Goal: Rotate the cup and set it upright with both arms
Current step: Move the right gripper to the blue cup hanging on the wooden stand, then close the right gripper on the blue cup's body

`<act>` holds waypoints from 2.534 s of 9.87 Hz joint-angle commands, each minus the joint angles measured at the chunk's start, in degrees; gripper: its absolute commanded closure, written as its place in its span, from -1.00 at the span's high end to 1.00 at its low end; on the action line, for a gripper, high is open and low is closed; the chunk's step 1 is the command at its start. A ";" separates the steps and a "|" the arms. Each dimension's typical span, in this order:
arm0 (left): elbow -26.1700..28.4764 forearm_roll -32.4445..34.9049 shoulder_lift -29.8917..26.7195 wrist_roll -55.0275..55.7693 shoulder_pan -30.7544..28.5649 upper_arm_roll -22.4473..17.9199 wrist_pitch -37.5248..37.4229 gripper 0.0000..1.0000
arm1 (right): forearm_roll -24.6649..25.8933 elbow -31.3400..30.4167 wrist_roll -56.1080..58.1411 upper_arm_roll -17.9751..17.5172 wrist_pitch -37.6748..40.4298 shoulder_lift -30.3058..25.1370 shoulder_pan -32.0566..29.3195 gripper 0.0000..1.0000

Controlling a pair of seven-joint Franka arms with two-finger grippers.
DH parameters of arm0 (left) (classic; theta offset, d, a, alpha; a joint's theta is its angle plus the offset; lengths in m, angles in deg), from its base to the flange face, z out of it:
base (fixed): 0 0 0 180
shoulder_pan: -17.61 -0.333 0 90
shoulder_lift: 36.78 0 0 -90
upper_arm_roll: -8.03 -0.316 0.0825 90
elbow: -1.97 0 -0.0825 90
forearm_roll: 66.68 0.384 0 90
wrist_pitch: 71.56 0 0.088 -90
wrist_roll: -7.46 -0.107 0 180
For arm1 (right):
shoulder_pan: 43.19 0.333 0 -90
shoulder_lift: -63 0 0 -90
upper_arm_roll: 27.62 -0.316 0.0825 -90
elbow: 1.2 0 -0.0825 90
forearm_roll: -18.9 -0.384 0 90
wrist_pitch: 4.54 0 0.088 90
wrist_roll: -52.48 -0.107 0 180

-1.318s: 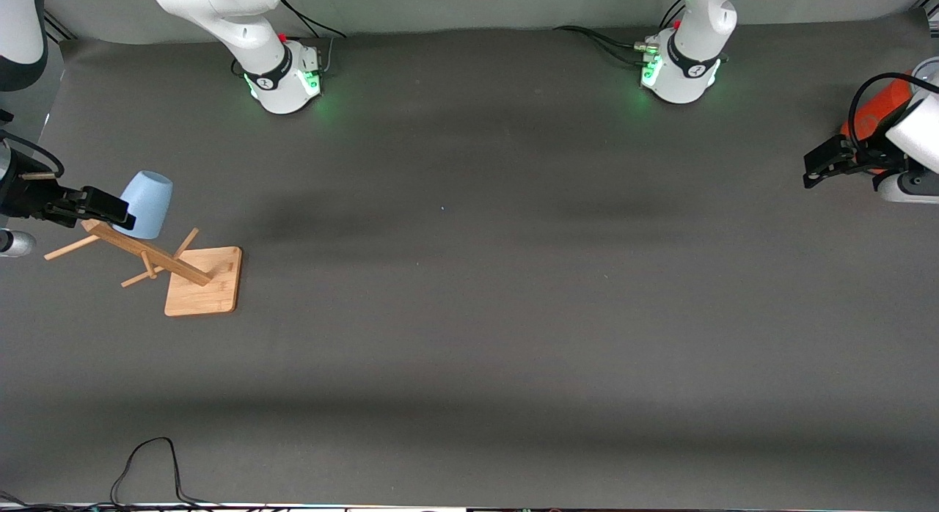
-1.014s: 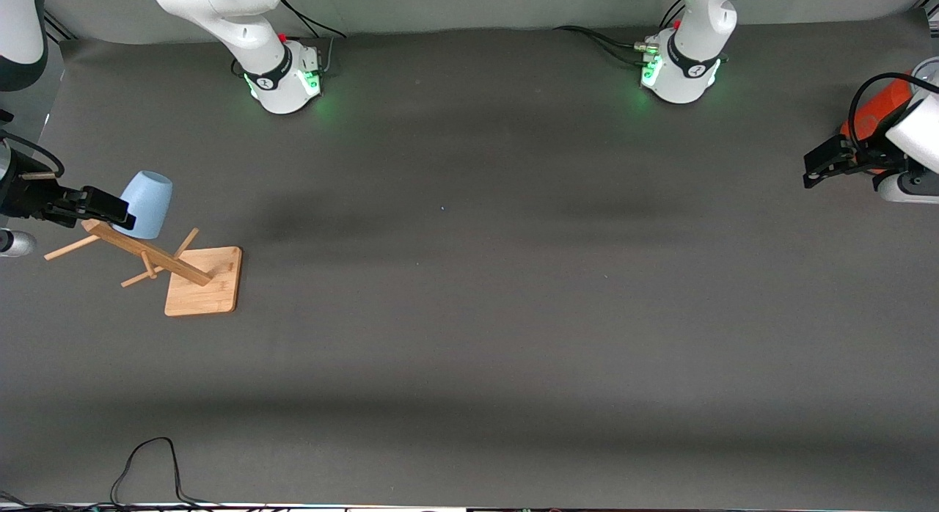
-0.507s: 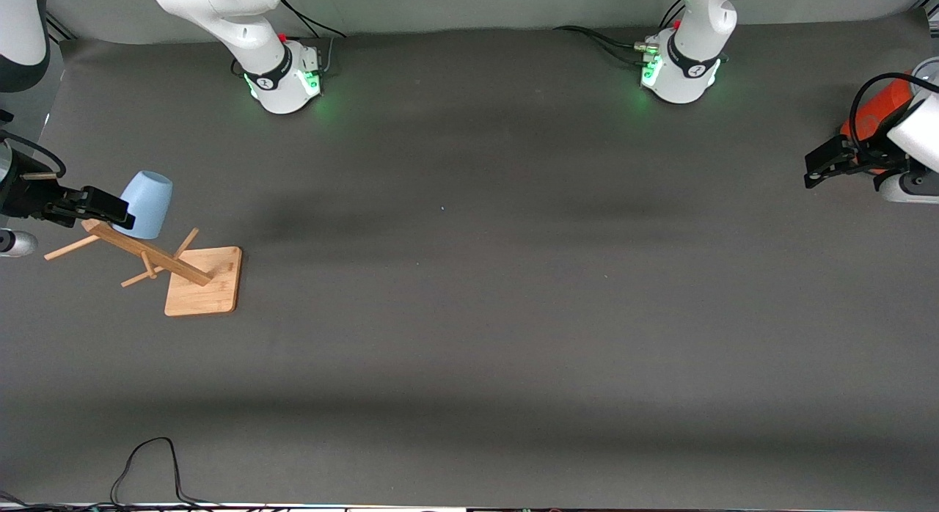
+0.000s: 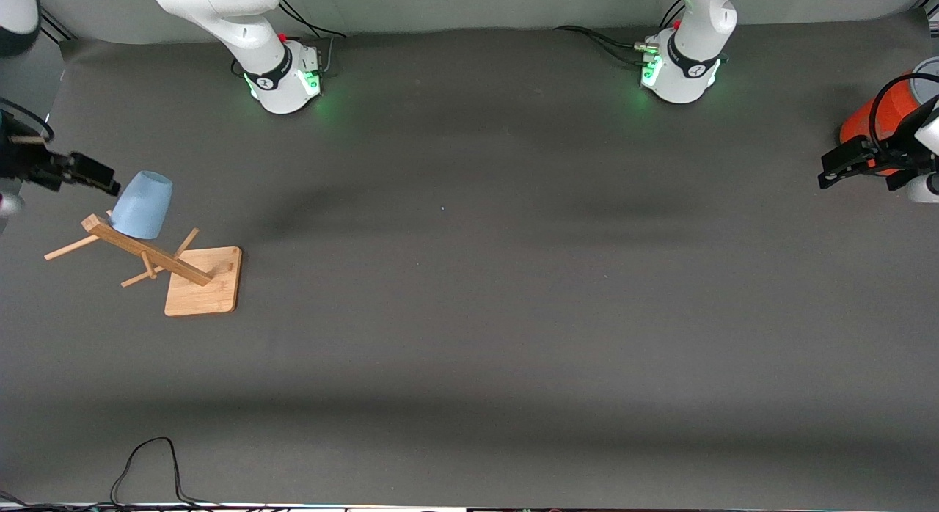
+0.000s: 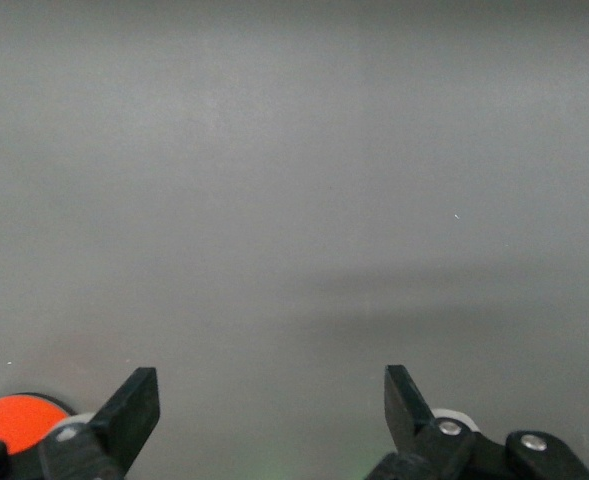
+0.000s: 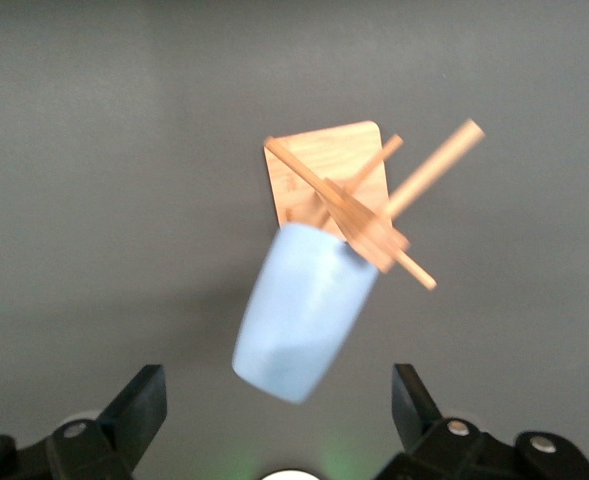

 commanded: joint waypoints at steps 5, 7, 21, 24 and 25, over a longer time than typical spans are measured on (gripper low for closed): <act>-0.36 -0.77 -0.48 -0.50 0.24 0.45 -0.47 1.00 | -1.27 -4.09 -5.72 2.52 -2.17 -1.58 -0.03 1.00; -0.18 -0.77 -0.48 -0.76 0.16 0.45 -0.38 1.00 | -1.45 -3.65 -18.90 2.52 -2.52 -0.87 0.06 1.00; 0.00 -1.65 -0.65 -0.24 0.16 0.19 -0.91 1.00 | -3.56 -19.11 -25.73 3.31 -19.39 1.07 0.24 1.00; 0.08 -1.65 -0.56 -0.32 0.07 0.28 -0.73 1.00 | -3.57 -19.11 -25.47 3.31 -19.48 1.07 0.24 0.22; 0.08 -1.65 -0.65 -0.32 -0.19 0.19 -0.82 1.00 | -3.65 -19.03 -25.47 3.40 -19.48 1.07 0.24 0.21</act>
